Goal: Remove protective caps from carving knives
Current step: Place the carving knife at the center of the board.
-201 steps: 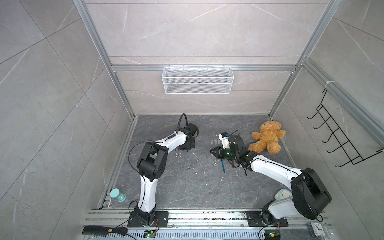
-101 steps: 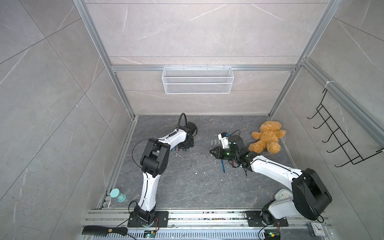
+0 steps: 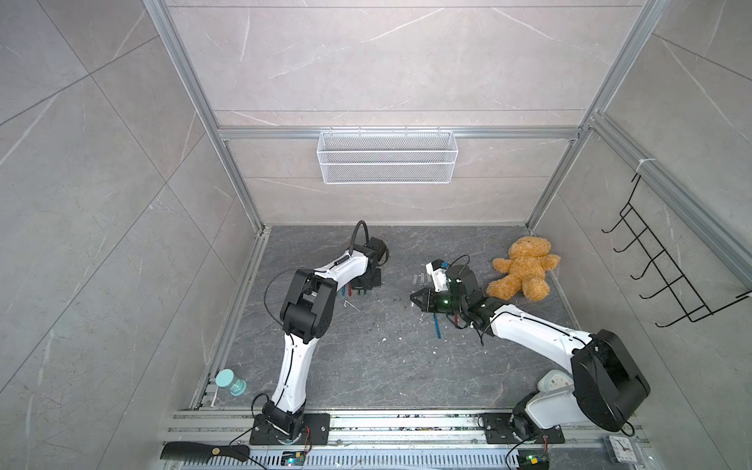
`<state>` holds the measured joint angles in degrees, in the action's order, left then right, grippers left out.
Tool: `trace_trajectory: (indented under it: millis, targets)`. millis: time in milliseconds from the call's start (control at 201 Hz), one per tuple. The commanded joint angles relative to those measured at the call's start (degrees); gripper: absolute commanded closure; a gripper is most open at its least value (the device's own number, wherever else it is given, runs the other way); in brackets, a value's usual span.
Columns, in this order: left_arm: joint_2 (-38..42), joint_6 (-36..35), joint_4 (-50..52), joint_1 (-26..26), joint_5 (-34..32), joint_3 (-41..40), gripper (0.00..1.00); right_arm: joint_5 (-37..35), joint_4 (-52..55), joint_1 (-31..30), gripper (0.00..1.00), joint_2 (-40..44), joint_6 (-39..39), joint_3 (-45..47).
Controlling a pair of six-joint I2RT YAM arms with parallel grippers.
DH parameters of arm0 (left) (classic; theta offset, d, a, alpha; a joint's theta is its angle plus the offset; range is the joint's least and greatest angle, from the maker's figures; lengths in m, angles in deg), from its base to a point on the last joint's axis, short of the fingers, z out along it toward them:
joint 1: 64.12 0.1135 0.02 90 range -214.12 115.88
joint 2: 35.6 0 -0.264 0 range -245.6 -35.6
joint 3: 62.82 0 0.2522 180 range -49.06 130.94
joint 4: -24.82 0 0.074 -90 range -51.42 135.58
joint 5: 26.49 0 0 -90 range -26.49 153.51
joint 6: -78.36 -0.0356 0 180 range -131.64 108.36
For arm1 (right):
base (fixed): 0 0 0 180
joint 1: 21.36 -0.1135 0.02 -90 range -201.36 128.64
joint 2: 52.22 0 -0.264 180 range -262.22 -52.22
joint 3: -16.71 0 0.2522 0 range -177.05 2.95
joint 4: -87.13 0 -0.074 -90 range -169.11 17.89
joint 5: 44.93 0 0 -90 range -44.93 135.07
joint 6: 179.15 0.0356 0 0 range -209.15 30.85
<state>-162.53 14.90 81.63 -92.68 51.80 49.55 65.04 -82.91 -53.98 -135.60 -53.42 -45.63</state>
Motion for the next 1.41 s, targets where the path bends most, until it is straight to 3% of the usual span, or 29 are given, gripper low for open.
trace_trajectory:
  millis: [0,374,1406]
  targets:
    - [-1.1,-1.3,2.4,0.5,0.2,2.0,1.0,0.5,-1.5,-0.3,1.0,0.4,-1.2,0.4]
    - [-1.7,-0.8,2.7,0.7,1.0,2.6,1.0,0.3,-1.3,-0.5,1.0,0.1,-1.2,0.3]
    - [-0.7,0.0,4.5,0.7,1.1,4.1,0.84,0.1,-1.1,-0.7,1.0,0.0,-1.2,0.1]
